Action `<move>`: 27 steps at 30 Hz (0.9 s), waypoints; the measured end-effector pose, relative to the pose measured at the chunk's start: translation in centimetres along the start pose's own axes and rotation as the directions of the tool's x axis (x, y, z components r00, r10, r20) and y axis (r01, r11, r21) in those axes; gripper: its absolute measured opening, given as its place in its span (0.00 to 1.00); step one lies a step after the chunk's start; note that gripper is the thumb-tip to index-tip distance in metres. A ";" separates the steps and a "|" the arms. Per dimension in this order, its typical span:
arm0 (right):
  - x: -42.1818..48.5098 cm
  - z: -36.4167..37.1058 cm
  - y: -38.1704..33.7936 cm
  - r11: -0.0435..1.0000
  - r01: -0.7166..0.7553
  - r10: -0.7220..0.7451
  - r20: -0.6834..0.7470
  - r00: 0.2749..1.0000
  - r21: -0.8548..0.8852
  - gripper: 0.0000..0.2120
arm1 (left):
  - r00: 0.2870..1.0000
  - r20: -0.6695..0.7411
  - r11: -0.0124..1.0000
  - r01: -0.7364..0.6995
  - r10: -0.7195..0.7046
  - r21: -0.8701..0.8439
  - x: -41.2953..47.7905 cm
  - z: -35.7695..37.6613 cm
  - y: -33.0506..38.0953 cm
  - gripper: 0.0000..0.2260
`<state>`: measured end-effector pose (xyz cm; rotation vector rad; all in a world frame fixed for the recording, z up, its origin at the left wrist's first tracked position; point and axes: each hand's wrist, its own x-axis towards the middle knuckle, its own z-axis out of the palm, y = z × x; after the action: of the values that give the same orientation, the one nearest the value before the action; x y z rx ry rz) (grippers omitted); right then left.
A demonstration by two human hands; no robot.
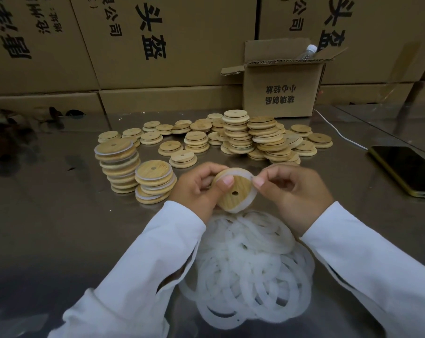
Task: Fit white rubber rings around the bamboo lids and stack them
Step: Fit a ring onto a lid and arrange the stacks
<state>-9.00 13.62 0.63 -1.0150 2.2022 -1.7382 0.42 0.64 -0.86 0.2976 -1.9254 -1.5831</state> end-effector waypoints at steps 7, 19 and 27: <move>-0.1 0.1 0.2 0.977 0.120 -0.124 -0.015 0.992 -0.175 0.11 | 0.999 -0.017 0.999 -0.027 0.027 0.039 0.0 -0.2 0.4 0.06; -0.3 0.6 0.5 0.902 0.239 -0.271 -0.041 0.962 -0.359 0.09 | 0.995 -0.093 0.992 -0.032 0.044 0.125 0.0 -0.4 0.5 0.06; -0.5 0.9 0.3 0.881 0.315 -0.374 -0.109 0.921 -0.354 0.08 | 0.978 -0.007 0.951 -0.202 0.209 0.234 0.1 -0.6 0.5 0.06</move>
<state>-8.28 13.20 -0.07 -1.4651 2.6218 -1.6749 0.82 0.24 -0.34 0.2080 -2.0471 -1.2150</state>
